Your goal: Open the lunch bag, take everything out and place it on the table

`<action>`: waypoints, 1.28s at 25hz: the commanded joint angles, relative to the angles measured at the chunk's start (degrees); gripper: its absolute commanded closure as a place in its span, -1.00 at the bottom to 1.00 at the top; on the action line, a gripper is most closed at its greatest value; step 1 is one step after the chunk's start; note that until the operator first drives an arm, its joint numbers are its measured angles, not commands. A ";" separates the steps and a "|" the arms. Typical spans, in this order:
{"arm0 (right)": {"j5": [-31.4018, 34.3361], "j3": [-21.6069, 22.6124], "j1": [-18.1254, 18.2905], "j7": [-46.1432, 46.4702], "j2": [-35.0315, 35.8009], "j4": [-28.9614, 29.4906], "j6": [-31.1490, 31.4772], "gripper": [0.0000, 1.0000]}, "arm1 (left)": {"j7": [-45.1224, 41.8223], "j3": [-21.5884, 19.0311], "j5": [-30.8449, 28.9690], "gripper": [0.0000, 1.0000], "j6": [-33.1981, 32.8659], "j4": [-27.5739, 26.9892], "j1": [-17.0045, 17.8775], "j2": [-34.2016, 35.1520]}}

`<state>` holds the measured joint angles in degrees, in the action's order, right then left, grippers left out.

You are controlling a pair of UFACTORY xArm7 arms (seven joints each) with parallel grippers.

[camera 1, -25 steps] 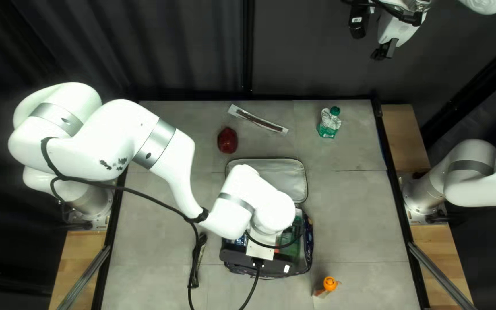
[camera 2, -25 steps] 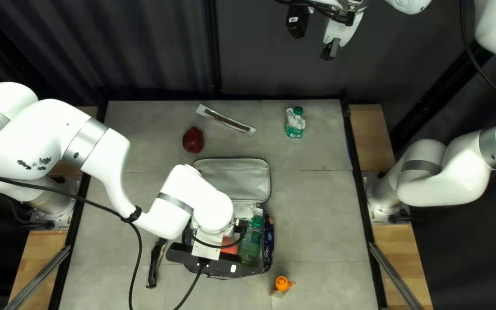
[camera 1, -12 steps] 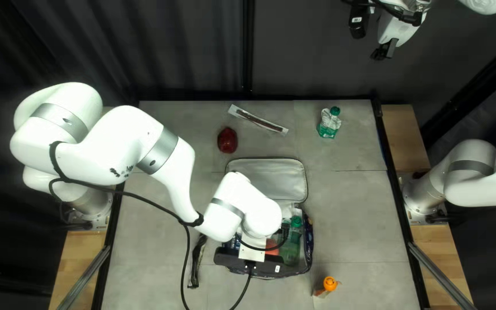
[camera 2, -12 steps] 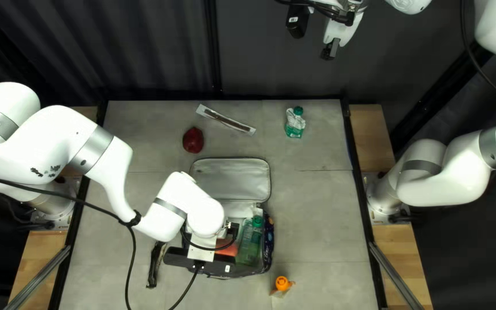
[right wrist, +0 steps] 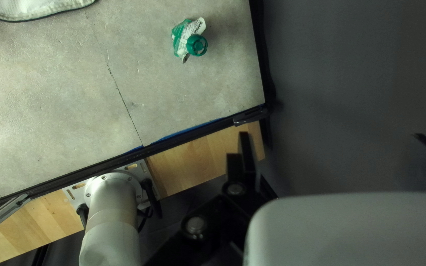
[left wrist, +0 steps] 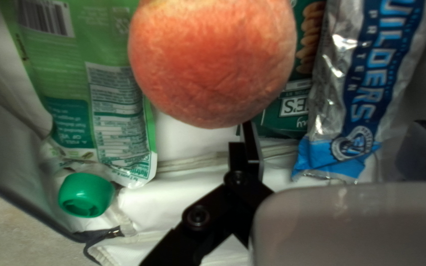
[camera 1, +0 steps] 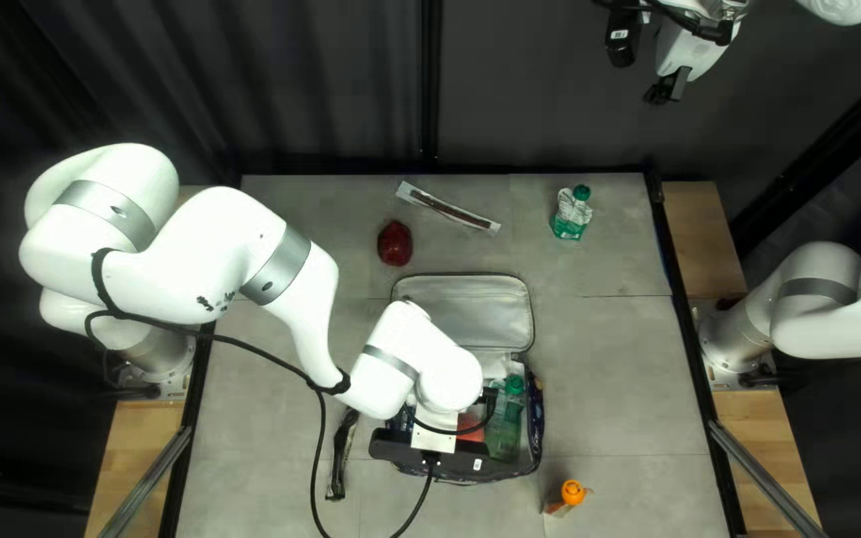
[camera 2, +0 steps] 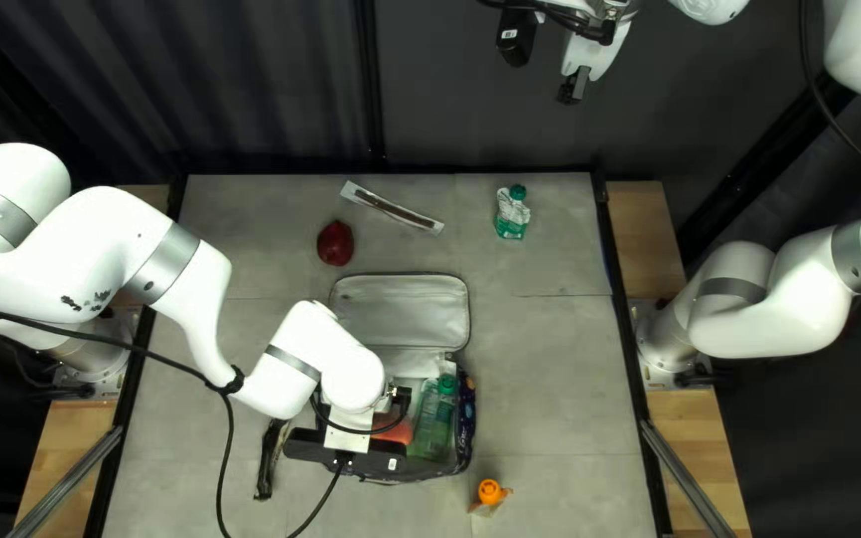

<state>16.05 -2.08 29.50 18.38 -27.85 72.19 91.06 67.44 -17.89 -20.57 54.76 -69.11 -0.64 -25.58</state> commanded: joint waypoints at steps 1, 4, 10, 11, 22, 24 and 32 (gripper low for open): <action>0.00 0.00 0.00 0.00 0.00 0.00 0.00 -1.00 | -0.34 0.26 -0.03 -1.00 -0.37 0.19 -0.15 -0.37; 0.00 0.00 0.00 0.00 0.00 0.00 0.00 -1.00 | -0.30 0.49 0.12 -0.82 -0.83 -0.14 -0.46 -1.11; 0.00 0.00 0.00 0.00 0.00 0.00 0.00 -1.00 | -0.33 0.54 0.19 1.00 -0.94 -0.24 -0.54 -1.27; 0.00 0.00 0.00 0.00 0.00 0.00 0.00 -1.00 | -0.33 0.54 0.19 1.00 -0.94 -0.24 -0.54 -1.27; 0.00 0.00 0.00 0.00 0.00 0.00 0.00 -1.00 | 4.21 -0.97 2.60 1.00 9.20 -4.98 -0.86 4.86; 0.00 0.00 0.00 0.00 0.00 0.00 0.00 -1.00 | 5.92 -1.19 2.74 1.00 12.85 -7.09 -0.87 6.45; 0.00 0.00 0.00 0.00 0.00 0.00 0.00 -1.00 | 16.23 0.70 8.93 1.00 15.45 2.83 -5.74 22.83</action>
<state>16.05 -2.08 29.50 18.38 -27.85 72.19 91.06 80.23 -18.44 -14.49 70.26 -71.52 -4.41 -8.94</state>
